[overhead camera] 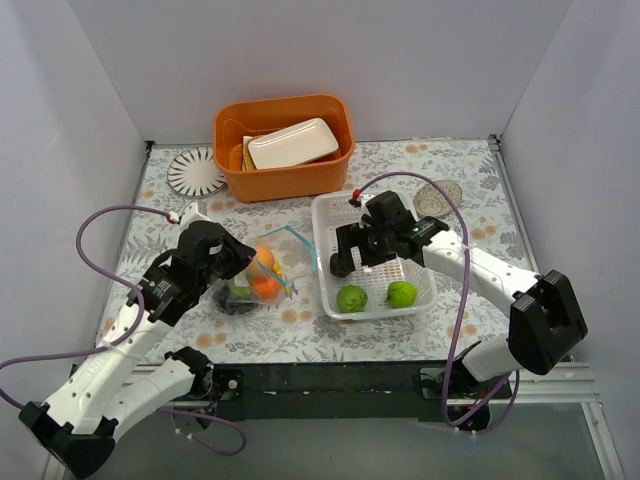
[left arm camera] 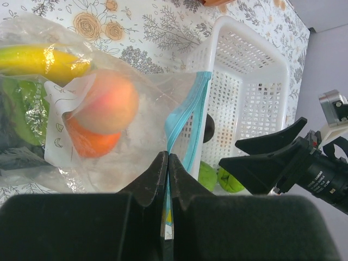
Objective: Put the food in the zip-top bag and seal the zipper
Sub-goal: Pick up the fake fruit from the bin.
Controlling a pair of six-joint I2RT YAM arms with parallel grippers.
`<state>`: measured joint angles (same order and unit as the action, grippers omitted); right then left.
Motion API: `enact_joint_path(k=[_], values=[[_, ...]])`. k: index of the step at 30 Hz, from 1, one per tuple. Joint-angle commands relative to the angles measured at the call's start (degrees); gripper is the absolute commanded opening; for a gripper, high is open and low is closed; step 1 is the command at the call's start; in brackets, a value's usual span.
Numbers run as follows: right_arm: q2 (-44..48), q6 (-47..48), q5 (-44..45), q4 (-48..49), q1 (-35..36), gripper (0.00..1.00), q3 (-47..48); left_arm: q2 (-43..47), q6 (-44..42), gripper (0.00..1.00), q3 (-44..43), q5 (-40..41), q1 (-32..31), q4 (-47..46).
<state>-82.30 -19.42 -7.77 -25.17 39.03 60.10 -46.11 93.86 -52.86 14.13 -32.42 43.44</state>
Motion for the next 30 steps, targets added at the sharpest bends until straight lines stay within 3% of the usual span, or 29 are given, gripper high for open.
enact_joint_path(k=[1, 19, 28, 30], values=[[-0.6, 4.1, -6.5, -3.8, 0.3, 0.98, 0.0, -0.3, -0.3, 0.00, 0.0, 0.0, -0.2, -0.3], [-4.6, 4.0, -10.8, -6.5, 2.7, 0.98, -2.9, -0.7, -0.6, 0.00, 0.5, -1.1, -0.2, -0.7], [-7.4, 3.3, -6.1, -9.6, 4.5, 0.98, -2.3, -0.7, -0.4, 0.00, 0.7, -1.1, -0.2, -1.0], [-7.6, 3.2, -4.5, -9.8, 4.7, 0.92, -2.0, -1.0, -0.4, 0.00, 0.7, -1.3, -0.2, -1.1]])
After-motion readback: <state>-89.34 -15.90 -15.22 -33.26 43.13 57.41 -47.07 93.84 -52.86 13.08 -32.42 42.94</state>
